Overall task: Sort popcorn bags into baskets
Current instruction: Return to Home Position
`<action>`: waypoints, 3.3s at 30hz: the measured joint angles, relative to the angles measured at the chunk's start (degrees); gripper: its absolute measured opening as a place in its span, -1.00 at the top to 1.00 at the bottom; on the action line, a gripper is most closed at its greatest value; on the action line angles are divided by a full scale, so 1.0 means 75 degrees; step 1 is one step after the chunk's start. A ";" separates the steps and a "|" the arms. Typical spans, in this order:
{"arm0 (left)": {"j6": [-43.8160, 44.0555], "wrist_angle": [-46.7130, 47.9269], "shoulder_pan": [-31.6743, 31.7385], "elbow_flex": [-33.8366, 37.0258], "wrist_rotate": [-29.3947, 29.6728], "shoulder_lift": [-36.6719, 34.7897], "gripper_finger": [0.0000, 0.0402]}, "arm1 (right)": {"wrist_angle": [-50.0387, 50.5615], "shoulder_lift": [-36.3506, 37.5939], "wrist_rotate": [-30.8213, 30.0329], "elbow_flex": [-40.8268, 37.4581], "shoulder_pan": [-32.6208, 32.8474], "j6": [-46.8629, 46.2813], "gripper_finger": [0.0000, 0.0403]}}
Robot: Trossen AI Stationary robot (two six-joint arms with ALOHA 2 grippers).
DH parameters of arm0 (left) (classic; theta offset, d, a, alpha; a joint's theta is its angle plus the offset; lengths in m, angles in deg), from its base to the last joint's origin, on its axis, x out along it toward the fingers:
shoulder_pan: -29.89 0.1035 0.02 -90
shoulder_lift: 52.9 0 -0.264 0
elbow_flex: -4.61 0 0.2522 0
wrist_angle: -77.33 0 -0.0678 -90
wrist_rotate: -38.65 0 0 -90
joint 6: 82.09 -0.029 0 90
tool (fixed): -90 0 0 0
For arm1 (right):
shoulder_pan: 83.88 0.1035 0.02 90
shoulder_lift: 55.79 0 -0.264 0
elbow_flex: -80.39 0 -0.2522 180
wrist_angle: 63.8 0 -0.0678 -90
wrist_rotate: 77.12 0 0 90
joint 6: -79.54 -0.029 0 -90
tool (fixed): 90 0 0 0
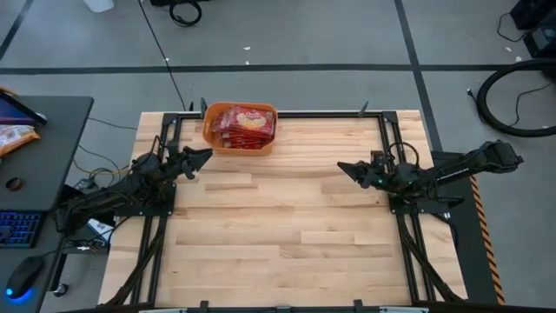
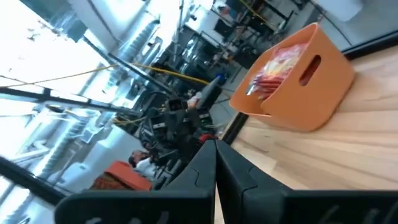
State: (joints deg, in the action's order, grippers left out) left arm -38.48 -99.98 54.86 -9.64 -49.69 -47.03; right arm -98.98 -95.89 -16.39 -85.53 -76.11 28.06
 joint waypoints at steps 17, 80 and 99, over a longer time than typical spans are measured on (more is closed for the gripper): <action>-0.0363 0.0017 -0.0003 0.0003 0.0002 0.0015 0.29 | 0.0269 0.1057 0.2855 0.0001 0.0000 0.1158 0.96; -0.0372 0.0026 -0.0006 0.0012 0.0005 0.0015 0.29 | 0.5795 0.5051 0.3453 0.0006 0.0017 0.5230 0.92; -0.0378 0.0026 -0.0005 0.0012 0.0002 0.0015 0.29 | 0.5795 0.5048 0.3453 0.0006 0.0017 0.5230 0.92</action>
State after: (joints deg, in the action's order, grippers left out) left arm -41.32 -99.78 54.82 -9.55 -49.67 -46.92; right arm -55.52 -58.03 9.50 -85.48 -75.98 67.28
